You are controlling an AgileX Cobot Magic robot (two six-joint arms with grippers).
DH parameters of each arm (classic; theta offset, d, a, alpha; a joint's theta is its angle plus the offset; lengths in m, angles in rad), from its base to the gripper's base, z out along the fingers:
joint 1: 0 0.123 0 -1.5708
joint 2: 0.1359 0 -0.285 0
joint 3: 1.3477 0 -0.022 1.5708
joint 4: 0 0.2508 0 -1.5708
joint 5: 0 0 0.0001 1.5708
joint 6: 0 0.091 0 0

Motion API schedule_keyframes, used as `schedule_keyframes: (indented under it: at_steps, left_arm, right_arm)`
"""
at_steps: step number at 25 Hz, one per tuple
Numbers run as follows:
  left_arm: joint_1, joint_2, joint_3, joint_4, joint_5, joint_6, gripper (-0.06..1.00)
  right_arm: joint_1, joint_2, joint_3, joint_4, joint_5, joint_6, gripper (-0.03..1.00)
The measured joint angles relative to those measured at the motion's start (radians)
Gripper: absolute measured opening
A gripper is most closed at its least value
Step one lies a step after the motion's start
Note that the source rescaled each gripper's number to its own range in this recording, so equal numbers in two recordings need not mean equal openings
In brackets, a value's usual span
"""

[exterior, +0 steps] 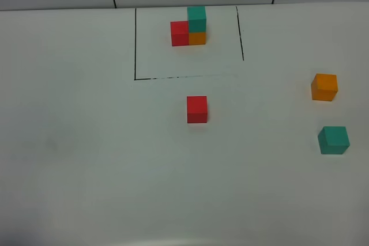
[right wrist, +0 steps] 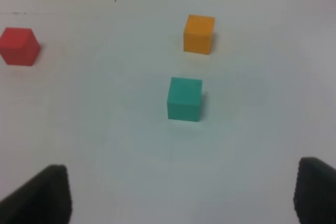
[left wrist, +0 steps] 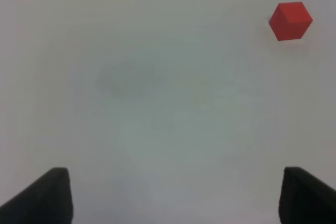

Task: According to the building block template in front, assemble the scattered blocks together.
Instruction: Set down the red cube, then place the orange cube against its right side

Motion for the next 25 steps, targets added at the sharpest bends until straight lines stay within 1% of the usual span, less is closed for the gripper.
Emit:
schedule_keyframes:
  at_steps: [19, 25]
  left_arm:
    - [0.003, 0.0, 0.0, 0.0, -0.002, 0.0, 0.67]
    - [0.086, 0.0, 0.0, 0.0, -0.003, 0.0, 0.67]
  right_arm:
    - [0.0, 0.0, 0.0, 0.0, 0.0, 0.0, 0.75]
    - [0.0, 0.0, 0.0, 0.0, 0.0, 0.001, 0.75]
